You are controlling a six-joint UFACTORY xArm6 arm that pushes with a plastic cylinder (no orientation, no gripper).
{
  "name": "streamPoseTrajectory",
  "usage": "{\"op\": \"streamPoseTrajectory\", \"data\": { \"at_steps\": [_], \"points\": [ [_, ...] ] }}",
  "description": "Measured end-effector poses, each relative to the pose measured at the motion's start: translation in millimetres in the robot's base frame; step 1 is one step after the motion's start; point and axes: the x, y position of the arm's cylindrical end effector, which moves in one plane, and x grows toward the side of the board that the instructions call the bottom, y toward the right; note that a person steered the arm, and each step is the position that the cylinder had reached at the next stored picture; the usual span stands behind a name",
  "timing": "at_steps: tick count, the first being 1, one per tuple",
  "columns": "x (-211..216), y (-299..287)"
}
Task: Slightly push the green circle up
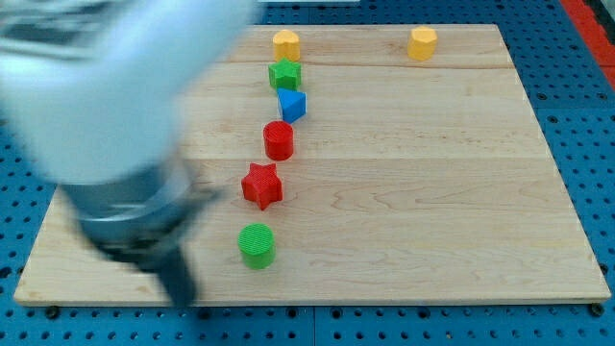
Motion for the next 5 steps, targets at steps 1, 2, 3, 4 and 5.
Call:
{"op": "streamPoseTrajectory", "data": {
  "at_steps": [1, 2, 3, 4, 5],
  "points": [
    [-17, -28],
    [-33, 16],
    [-33, 68],
    [-31, 72],
    [-31, 88]
  ]
}}
